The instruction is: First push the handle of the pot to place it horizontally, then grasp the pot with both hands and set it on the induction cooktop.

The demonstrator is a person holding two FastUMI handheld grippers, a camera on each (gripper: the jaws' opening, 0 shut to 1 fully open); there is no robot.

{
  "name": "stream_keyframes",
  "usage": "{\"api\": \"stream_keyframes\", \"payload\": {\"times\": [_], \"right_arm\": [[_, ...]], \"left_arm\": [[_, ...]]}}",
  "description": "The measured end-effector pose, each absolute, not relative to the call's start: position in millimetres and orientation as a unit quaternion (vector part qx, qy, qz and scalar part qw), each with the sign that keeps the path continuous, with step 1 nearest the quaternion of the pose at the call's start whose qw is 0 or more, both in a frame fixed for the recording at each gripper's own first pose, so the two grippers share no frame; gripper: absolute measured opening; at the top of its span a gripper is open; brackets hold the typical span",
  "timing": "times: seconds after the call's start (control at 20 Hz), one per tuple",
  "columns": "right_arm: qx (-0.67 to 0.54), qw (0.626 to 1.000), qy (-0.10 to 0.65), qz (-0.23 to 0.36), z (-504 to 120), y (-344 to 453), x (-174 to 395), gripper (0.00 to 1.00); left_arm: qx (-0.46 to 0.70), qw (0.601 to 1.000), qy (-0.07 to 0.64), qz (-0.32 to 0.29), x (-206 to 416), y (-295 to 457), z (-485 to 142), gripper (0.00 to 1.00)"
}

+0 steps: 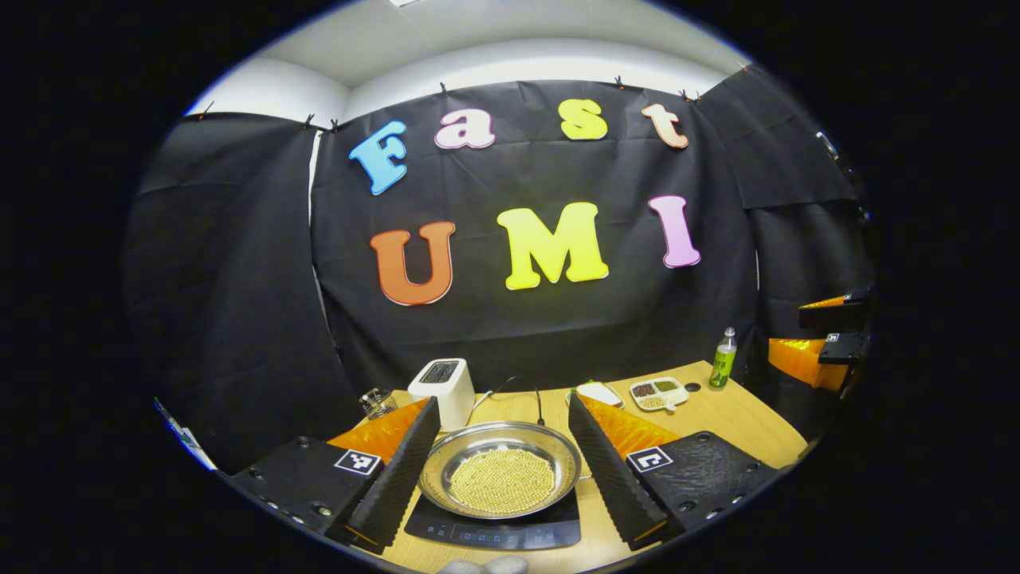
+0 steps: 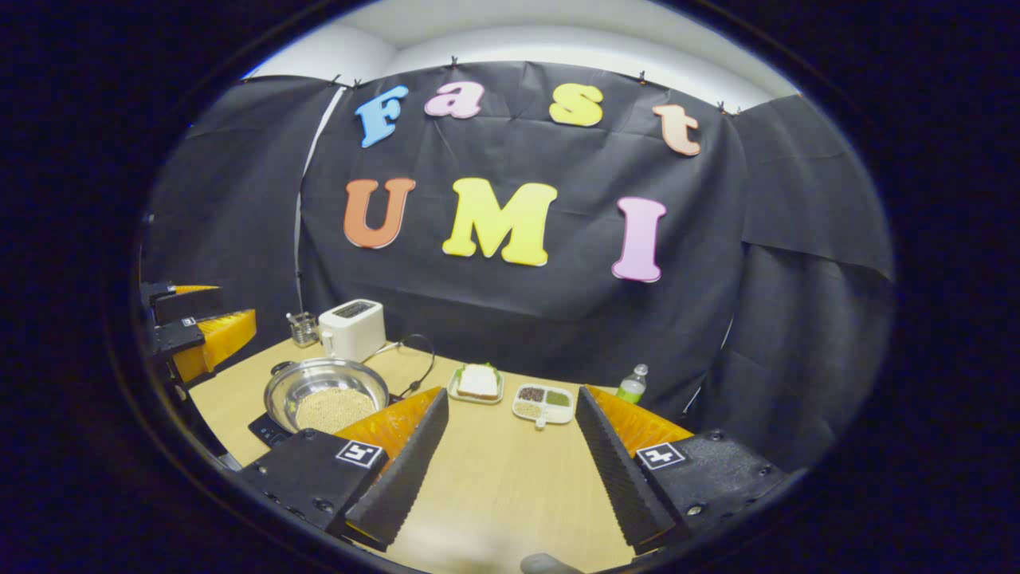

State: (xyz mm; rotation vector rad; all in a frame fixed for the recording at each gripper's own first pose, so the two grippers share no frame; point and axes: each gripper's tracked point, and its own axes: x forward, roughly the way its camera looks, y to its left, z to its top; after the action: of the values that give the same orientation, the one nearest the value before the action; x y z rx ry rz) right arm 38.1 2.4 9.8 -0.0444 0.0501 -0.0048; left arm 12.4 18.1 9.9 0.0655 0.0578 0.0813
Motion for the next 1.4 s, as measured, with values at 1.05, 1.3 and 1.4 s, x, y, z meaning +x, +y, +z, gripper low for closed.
{"api": "stream_keyframes", "payload": {"times": [1.05,1.3,1.4], "right_arm": [[0.048,0.997,-0.031,-0.044,59.4,-78.8,2.0,1.00],[0.047,0.997,-0.035,-0.047,64.0,-81.0,-0.8,1.00],[0.049,0.997,-0.037,-0.049,66.5,-81.7,-2.0,1.00]], "left_arm": [[0.013,0.999,-0.031,0.007,10.8,-48.1,80.5,0.96],[0.004,0.999,-0.034,0.011,10.6,-42.5,84.3,0.96],[0.002,0.999,-0.032,0.010,11.0,-41.7,84.8,0.96]]}}
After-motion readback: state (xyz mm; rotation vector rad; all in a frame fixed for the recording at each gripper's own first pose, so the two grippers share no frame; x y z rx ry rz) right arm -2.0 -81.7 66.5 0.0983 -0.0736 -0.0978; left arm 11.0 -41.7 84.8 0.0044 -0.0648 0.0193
